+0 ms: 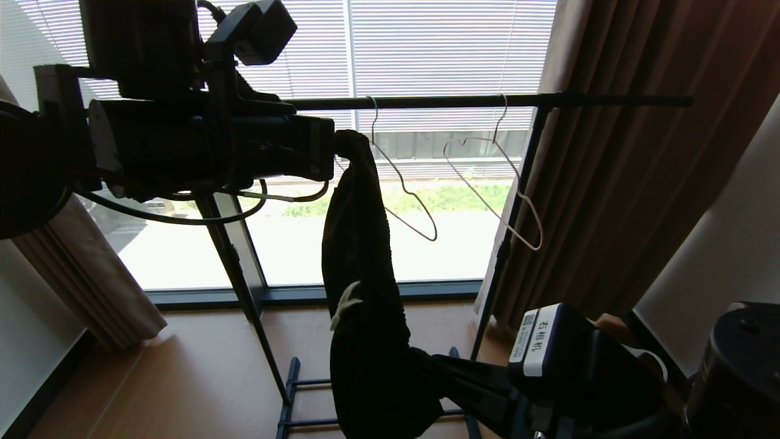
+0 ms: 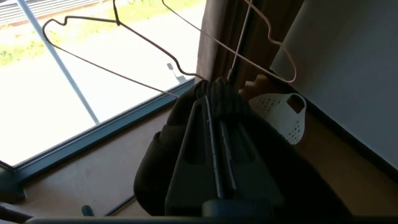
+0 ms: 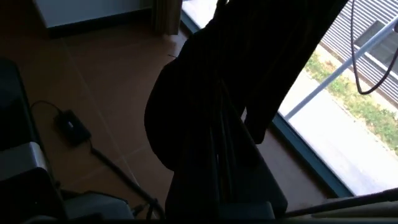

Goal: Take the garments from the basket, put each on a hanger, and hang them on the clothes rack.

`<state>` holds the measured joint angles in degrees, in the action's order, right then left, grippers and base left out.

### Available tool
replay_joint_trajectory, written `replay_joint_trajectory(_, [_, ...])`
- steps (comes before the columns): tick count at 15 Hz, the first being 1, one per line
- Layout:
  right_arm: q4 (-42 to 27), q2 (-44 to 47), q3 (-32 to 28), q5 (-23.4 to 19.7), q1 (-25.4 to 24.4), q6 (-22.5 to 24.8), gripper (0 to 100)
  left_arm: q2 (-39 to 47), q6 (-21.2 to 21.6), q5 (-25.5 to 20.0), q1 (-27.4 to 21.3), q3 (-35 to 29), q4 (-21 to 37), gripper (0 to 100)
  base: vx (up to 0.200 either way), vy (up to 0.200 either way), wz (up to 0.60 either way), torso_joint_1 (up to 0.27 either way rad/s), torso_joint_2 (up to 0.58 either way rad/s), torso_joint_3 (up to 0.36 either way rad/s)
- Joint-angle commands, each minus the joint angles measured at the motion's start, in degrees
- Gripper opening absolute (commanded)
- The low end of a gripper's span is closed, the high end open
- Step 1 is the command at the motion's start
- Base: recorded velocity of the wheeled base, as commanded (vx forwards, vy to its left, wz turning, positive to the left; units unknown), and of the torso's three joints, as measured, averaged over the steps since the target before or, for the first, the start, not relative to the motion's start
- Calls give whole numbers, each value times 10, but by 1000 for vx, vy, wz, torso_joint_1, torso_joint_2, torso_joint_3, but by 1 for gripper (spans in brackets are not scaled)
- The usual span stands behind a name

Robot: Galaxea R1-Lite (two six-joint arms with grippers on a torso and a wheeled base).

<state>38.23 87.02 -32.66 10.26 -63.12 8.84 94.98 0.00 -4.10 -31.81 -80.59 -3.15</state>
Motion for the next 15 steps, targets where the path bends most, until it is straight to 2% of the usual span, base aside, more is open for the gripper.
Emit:
replay_joint_trajectory(1, [53,76,-9,34,-37,-37,0,26,0,1,-22,-18,0,0,0,0,0,0,0,0])
replay_joint_trajectory(5, [80,115,-47,87,-70,-102,0,37,-1,1,-47,-29,0,0,0,0,0,0,0,0])
replay_joint_trajectory(9, [68,90,-36,94,-64,-90,0,28,-1,1,-48,-20,0,0,0,0,0,0,0,0])
replay_joint_trajectory(12, [17,54,-26,85,-20,-50,0,-2,-1,1,-30,7,2,0,0,0,0,0,0,0])
replay_joint_trajectory(15, [-21,29,-34,54,68,-12,0,-53,0,1,-9,62,3,0,0,0,0,0,0,0])
